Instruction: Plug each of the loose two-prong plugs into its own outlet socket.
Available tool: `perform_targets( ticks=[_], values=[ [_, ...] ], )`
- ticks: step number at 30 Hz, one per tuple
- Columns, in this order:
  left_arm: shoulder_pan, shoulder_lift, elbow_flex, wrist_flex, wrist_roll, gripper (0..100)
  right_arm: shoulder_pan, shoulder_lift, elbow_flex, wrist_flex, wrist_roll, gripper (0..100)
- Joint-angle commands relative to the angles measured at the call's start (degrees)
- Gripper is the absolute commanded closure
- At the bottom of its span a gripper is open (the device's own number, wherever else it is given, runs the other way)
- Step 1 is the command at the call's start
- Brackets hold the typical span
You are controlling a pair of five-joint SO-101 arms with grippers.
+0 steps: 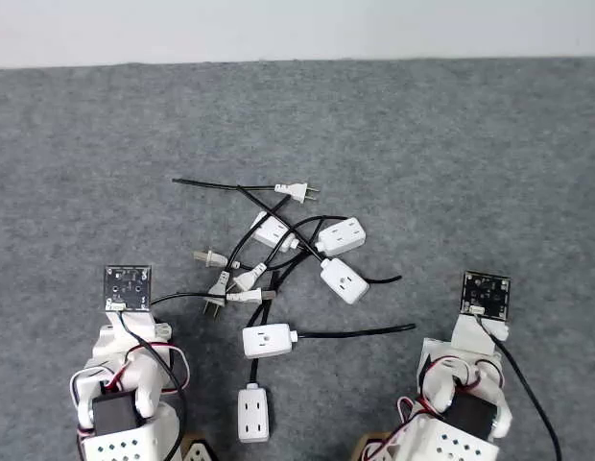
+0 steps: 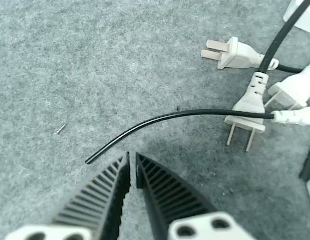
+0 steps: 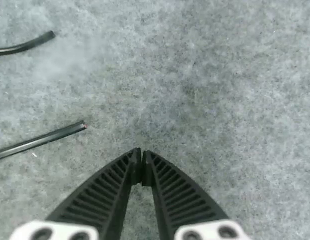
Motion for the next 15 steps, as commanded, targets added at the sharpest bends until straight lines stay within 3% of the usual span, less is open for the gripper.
perform_targets(
  ticks=[1,11,15],
  values=[
    [-0.4,-0.6,-1.1,0.1,-0.5,98,0.7,-0.8,0.9,0.7,-0.5,99.0],
    [-0.4,-0.6,-1.1,0.1,-0.5,98,0.3,-0.8,0.9,0.7,-0.9,99.0],
    [2.2,-0.6,-1.1,0.1,-0.4,98,-3.1,-0.8,0.9,0.7,-0.9,99.0]
  ],
)
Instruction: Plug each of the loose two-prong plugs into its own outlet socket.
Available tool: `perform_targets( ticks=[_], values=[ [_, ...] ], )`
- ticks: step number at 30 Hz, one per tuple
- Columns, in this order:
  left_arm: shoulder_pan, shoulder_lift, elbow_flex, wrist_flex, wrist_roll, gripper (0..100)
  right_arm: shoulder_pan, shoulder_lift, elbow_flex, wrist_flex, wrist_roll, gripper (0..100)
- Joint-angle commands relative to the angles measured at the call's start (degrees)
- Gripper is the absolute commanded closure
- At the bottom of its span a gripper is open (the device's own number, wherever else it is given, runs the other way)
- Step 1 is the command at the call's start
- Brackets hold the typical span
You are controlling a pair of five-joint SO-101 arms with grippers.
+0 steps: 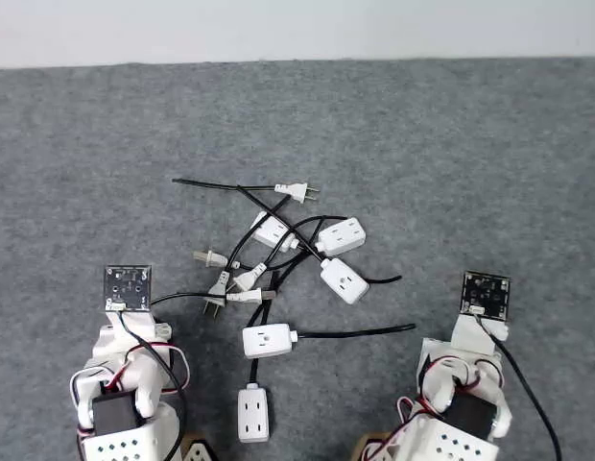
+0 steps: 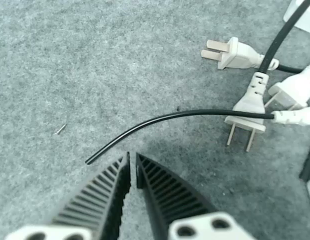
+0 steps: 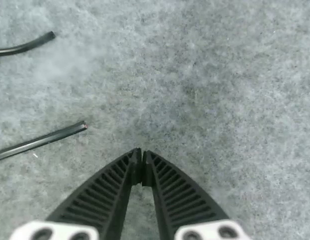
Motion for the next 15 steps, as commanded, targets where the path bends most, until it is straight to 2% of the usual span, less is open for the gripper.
perform_targets(
  ticks=[1,4,11,15],
  values=[
    [3.8,-0.6,-1.1,0.1,-0.4,98,-3.6,-0.8,0.9,0.7,-0.6,99.0],
    [5.7,-0.6,-1.1,0.1,-0.7,98,-4.8,-0.8,0.9,0.7,-0.1,99.0],
    [1.1,-0.7,-2.6,0.1,-0.7,98,-4.8,-0.8,-2.5,0.7,0.7,99.0],
    [1.2,-0.7,-6.7,-0.4,-0.7,98,-6.0,-0.8,-5.6,-1.2,12.2,99.0]
  ],
)
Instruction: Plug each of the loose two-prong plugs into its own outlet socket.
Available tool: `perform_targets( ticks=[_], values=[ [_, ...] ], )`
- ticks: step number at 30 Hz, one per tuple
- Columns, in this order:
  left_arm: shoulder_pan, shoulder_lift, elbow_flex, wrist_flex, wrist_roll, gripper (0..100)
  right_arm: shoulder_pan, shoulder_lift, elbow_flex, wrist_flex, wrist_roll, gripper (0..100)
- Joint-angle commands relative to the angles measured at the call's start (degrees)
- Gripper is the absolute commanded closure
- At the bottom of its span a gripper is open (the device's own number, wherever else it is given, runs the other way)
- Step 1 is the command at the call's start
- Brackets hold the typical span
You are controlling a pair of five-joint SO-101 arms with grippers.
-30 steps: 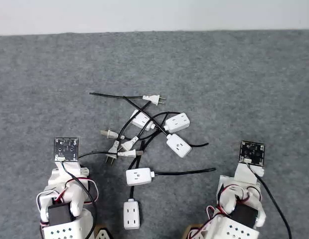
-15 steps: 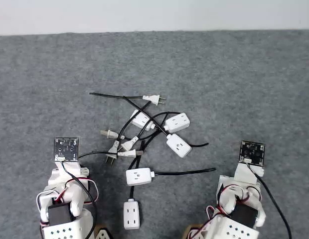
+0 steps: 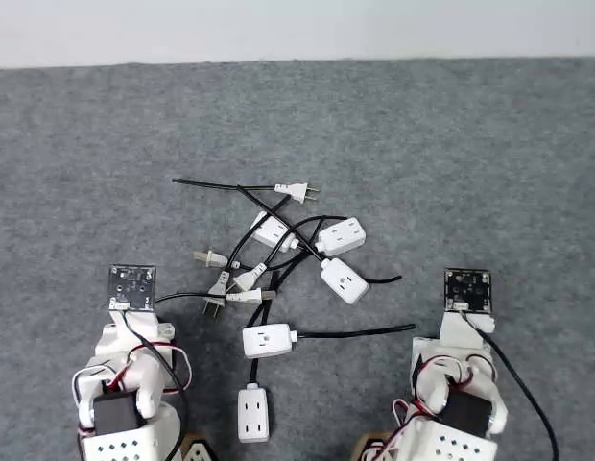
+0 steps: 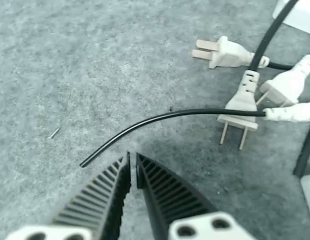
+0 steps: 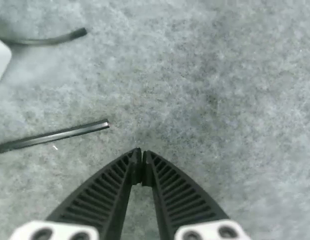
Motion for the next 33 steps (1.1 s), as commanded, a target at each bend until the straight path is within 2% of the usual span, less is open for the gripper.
perform_targets(
  ticks=[1,3,7,8,13,17,19,22,24,25,28,33],
  values=[
    [-0.3,-0.7,-6.8,-0.4,-0.6,98,-2.2,-0.8,-4.4,-2.2,10.5,99.0],
    [0.7,-0.7,-8.5,0.1,-1.1,98,-3.6,-0.8,-4.6,-3.8,11.1,99.0],
    [5.0,-0.4,-11.1,1.6,-10.3,99,-4.0,-0.8,-5.8,-6.3,5.2,99.0],
    [6.3,-0.4,-11.7,1.1,-10.7,99,-3.7,-0.8,-6.2,-5.9,4.4,99.0],
    [7.2,1.7,-19.4,2.7,-5.4,99,-3.6,-0.7,-5.8,-4.3,4.5,99.0],
    [7.3,15.7,-34.3,6.2,-4.9,98,-1.9,-0.7,-5.5,-4.5,4.5,99.0],
    [7.2,27.9,-45.0,9.6,-1.5,98,-1.4,-0.7,-5.5,-4.5,4.5,99.0],
    [7.7,46.7,-64.4,20.0,6.6,98,-1.3,-0.7,-5.5,-4.6,4.5,99.0],
    [11.3,57.3,-77.1,28.1,11.8,98,-1.3,-0.7,-5.5,-4.6,4.5,99.0],
    [13.6,61.6,-81.9,29.3,14.6,98,-1.3,-0.7,-5.5,-4.6,4.5,99.0],
    [18.5,67.2,-83.8,28.7,21.2,98,-1.2,-0.7,-5.5,-4.6,4.5,99.0],
    [33.0,70.6,-75.8,24.7,26.5,98,1.0,-0.8,-5.5,-5.3,4.5,99.0]
  ],
)
